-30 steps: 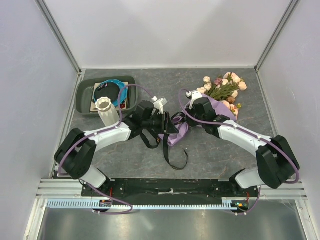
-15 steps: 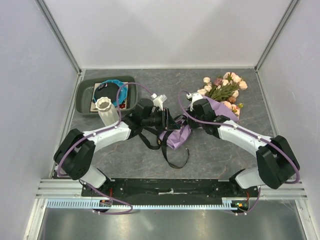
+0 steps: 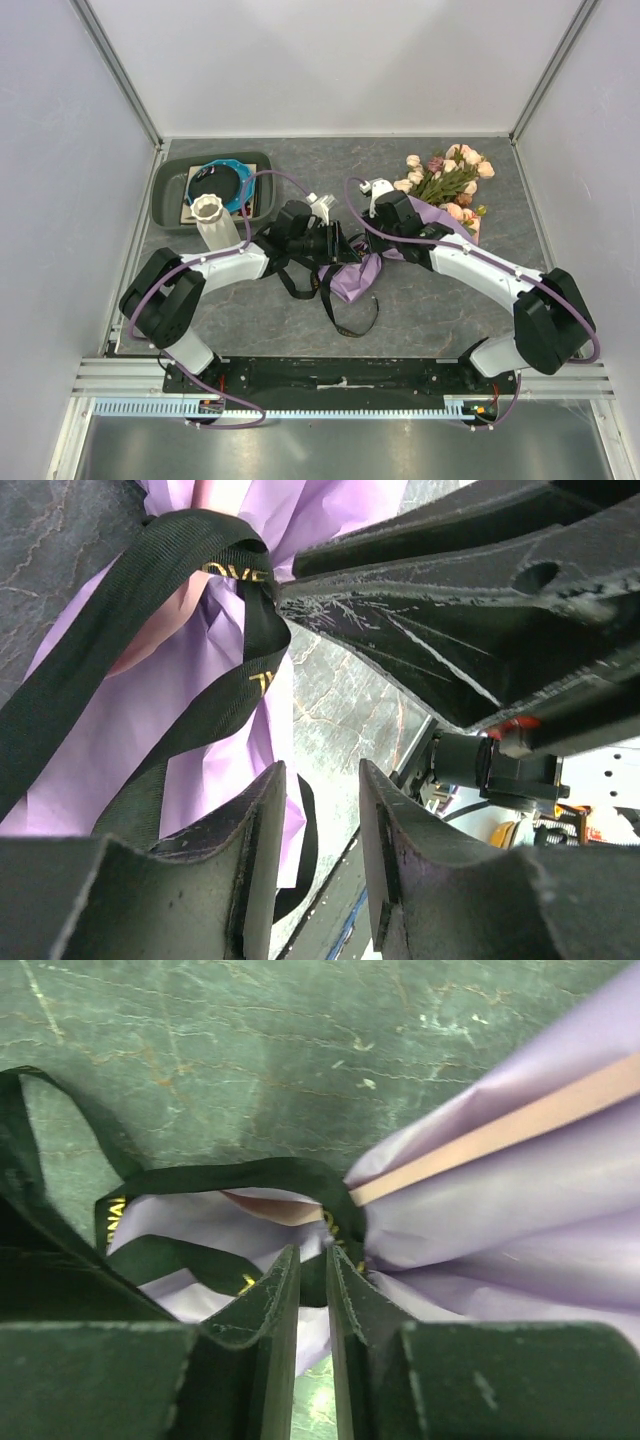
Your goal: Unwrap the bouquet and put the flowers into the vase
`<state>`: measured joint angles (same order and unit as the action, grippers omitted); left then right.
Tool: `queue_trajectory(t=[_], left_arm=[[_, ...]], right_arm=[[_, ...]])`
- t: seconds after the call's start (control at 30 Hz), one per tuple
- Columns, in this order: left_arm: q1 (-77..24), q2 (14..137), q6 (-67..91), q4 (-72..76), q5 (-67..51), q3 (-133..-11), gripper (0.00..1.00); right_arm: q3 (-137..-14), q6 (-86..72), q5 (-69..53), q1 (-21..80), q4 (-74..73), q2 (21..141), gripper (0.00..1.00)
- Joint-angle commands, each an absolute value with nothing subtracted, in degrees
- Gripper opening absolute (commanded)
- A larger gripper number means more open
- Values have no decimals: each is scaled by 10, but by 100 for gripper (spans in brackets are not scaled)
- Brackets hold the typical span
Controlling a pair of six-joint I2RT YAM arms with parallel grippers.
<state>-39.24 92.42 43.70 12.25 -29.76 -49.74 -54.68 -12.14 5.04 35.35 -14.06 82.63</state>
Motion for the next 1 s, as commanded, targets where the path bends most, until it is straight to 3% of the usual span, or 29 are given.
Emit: queue_trajectory(t=[0.0, 0.2, 0.47, 0.7, 0.97], left_arm=[[-391, 916, 454, 163, -310, -481, 42], [-394, 905, 462, 170, -318, -468, 42], [-410, 913, 464, 178, -323, -468, 45], [-410, 944, 468, 192, -311, -460, 37], [-410, 949, 468, 198, -308, -446, 36]], right_arm=[[-575, -111, 44, 367, -133, 843, 20], [-587, -101, 45, 367, -120, 883, 10], [-598, -85, 77, 367, -122, 902, 10], [-606, -76, 83, 367, -126, 890, 12], [-615, -69, 108, 367, -131, 899, 11]])
